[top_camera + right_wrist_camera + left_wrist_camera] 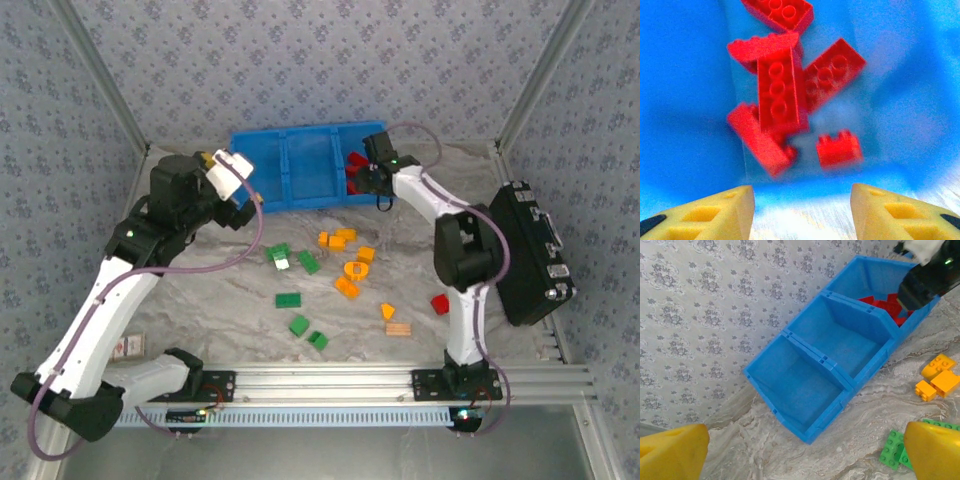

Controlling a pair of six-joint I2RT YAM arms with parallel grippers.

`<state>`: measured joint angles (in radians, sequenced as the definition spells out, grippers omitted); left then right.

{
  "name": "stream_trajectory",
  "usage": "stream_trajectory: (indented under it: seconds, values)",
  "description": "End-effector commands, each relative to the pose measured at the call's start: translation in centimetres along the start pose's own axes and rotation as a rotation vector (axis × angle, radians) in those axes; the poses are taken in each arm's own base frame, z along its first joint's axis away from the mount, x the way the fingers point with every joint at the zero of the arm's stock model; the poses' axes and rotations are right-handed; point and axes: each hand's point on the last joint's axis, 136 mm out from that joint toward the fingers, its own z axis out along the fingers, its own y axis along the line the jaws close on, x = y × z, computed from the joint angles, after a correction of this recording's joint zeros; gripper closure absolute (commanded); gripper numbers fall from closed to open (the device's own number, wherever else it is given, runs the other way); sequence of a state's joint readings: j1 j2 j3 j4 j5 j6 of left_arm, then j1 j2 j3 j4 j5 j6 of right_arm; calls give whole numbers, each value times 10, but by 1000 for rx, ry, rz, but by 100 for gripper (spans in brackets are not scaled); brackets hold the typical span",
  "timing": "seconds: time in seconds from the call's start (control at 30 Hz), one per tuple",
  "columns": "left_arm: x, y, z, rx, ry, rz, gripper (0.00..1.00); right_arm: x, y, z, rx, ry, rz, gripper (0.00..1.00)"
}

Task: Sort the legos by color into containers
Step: Place the lego in the container, then pick up the lego from the bottom-right of the table.

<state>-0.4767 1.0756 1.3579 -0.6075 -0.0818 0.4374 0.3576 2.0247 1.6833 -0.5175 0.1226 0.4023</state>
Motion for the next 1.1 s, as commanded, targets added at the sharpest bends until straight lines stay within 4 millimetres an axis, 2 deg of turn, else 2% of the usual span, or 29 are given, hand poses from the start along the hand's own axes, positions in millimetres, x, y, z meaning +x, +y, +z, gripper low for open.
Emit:
stream_trajectory:
  seconds: [0.0,0.13,0.23,0.37,0.47,0.57,0.67,0.87,1.07]
  values:
    - [-5,1,-16,-3,-49,-26,0,-5,-12,-77,-19,-79,-111,44]
    - [-5,0,-23,-2,-69,-51,0,51,-50,-136,70,22,-121,45]
    - [-10,0,-28,6,-88,-64,0,102,-85,-172,174,87,-5,42]
    - [-11,-1,-32,14,-102,-73,0,170,-126,-197,238,152,144,36]
    - [-12,-3,-33,22,-105,-80,0,204,-144,-208,267,161,282,24]
    - [-13,-3,-33,27,-110,-83,0,227,-155,-212,280,151,347,16]
    - [-14,-3,-34,29,-114,-87,0,247,-159,-207,287,198,371,14]
    - [-13,-3,-37,23,-113,-86,0,266,-158,-175,318,299,370,10]
    - [-10,-3,-37,17,-106,-79,0,272,-165,-152,322,291,377,7]
